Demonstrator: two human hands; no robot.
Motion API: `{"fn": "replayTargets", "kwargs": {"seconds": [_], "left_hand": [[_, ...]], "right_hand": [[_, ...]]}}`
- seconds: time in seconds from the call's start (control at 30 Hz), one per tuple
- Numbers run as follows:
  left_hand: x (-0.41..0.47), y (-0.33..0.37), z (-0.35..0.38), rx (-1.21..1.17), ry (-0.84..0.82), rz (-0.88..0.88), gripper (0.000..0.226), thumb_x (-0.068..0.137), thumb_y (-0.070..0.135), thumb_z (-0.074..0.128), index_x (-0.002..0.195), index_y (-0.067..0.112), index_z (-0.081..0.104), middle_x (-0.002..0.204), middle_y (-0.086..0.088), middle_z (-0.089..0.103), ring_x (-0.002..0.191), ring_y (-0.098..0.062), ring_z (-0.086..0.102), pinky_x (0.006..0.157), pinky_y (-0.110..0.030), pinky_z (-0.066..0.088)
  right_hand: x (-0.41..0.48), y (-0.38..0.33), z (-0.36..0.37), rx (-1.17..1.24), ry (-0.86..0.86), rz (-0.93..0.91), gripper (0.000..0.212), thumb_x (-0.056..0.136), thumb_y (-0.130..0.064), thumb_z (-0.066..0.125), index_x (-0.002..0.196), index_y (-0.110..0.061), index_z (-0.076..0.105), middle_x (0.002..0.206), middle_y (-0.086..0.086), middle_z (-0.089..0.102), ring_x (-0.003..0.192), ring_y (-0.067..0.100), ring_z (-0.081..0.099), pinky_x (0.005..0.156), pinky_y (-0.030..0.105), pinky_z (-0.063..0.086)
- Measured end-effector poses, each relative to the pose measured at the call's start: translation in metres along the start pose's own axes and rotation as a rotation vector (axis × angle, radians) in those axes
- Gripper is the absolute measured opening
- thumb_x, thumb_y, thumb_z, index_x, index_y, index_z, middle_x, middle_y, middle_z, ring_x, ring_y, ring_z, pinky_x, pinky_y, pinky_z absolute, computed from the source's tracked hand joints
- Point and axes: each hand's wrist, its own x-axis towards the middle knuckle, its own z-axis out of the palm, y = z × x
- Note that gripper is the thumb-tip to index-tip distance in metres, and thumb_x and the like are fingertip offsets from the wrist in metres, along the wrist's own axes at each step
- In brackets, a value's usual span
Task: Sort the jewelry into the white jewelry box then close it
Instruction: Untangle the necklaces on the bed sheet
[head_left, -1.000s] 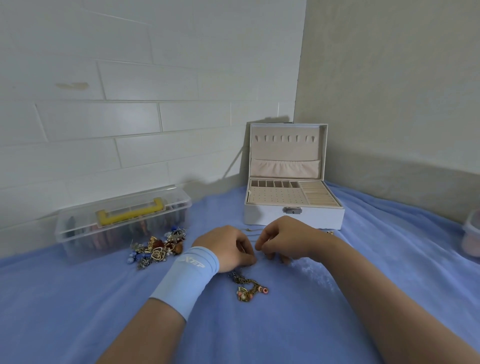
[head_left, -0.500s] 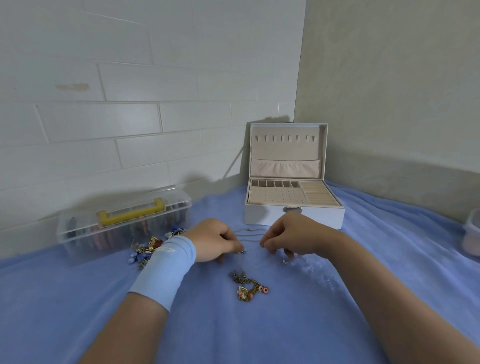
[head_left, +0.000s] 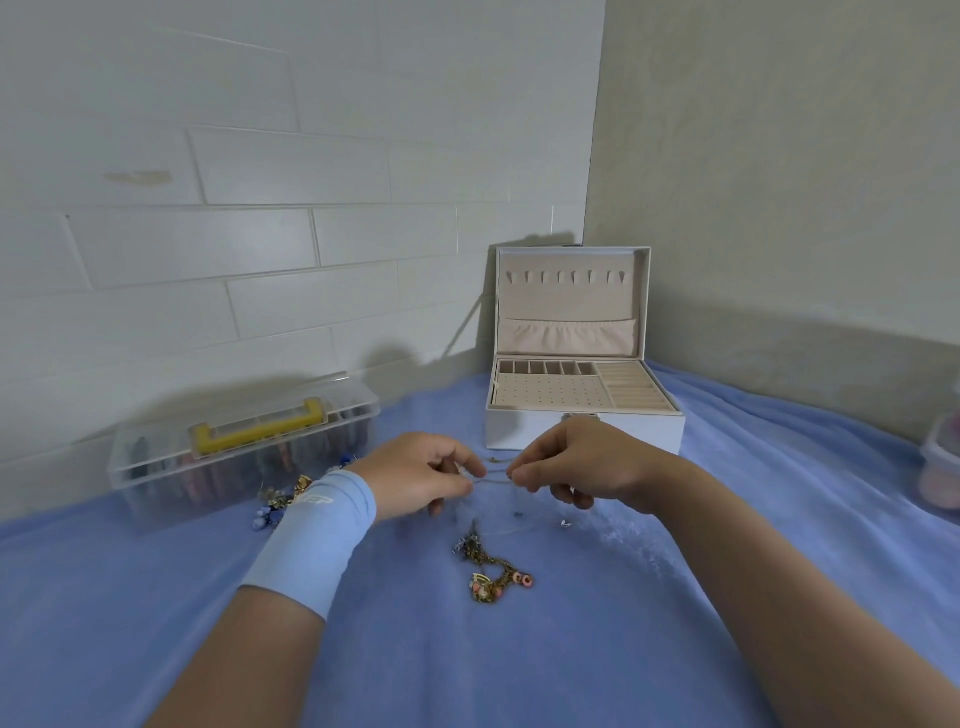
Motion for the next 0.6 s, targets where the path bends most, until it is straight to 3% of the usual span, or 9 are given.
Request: {"fn": "replayTargets", "kwargs": {"seconds": [0.13, 0.27, 0.47, 0.6], "left_hand": [[-0.003, -0.001, -0.003, 0.042, -0.016, -0.061, 0.005, 0.091, 0.026, 0.068, 0.090, 0.028, 0.072, 0.079, 0.007, 0.072, 0.063, -0.004, 0.065, 0.054, -0.017, 0.045], [-0.005, -0.002, -0.007, 0.026, -0.025, -0.112, 0.010, 0.096, 0.023, 0.061, 0.095, 0.024, 0.071, 0.082, 0.011, 0.074, 0.062, -0.010, 0.066, 0.048, -0.018, 0.040], [-0.006, 0.002, -0.009, -0.013, 0.090, -0.107, 0.021, 0.102, 0.016, 0.049, 0.110, 0.021, 0.069, 0.090, 0.007, 0.075, 0.065, -0.015, 0.064, 0.044, -0.007, 0.037], [-0.007, 0.000, -0.010, -0.018, 0.095, -0.126, 0.019, 0.100, 0.017, 0.052, 0.107, 0.022, 0.069, 0.092, 0.007, 0.075, 0.066, -0.016, 0.066, 0.041, -0.008, 0.036]], "right_hand": [[0.002, 0.002, 0.005, 0.038, 0.030, 0.017, 0.029, 0.099, -0.032, 0.063, 0.092, -0.010, 0.080, 0.080, 0.001, 0.073, 0.059, 0.012, 0.056, 0.052, 0.024, 0.046], [0.005, 0.002, 0.010, 0.176, 0.019, 0.029, 0.032, 0.101, -0.030, 0.060, 0.098, -0.004, 0.078, 0.095, 0.008, 0.078, 0.073, 0.015, 0.067, 0.067, 0.026, 0.056], [0.007, 0.005, 0.013, 0.235, -0.006, 0.047, 0.025, 0.099, -0.019, 0.063, 0.102, 0.002, 0.076, 0.093, 0.011, 0.079, 0.085, 0.023, 0.075, 0.082, 0.037, 0.060], [0.007, 0.006, 0.012, 0.201, -0.006, 0.064, 0.022, 0.097, -0.020, 0.066, 0.099, -0.001, 0.077, 0.091, 0.010, 0.079, 0.078, 0.020, 0.074, 0.078, 0.036, 0.060]]}}
